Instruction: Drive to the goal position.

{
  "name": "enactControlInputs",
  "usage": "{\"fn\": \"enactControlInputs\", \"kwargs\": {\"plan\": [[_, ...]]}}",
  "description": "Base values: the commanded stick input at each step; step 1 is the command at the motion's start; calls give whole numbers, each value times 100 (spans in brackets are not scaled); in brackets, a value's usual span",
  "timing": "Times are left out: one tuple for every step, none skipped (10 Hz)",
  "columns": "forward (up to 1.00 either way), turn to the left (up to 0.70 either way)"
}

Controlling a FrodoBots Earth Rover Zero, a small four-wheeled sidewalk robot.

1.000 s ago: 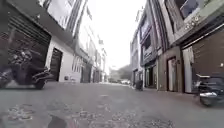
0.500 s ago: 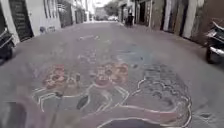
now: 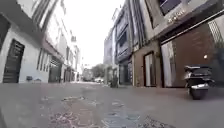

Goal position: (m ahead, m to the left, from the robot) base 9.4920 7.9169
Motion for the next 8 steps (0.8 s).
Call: {"fn": "enactControlInputs", "kwargs": {"plan": [[100, 6], [100, 6], [100, 6], [100, 6], [100, 6], [100, 19], [100, 43], [100, 46]]}}
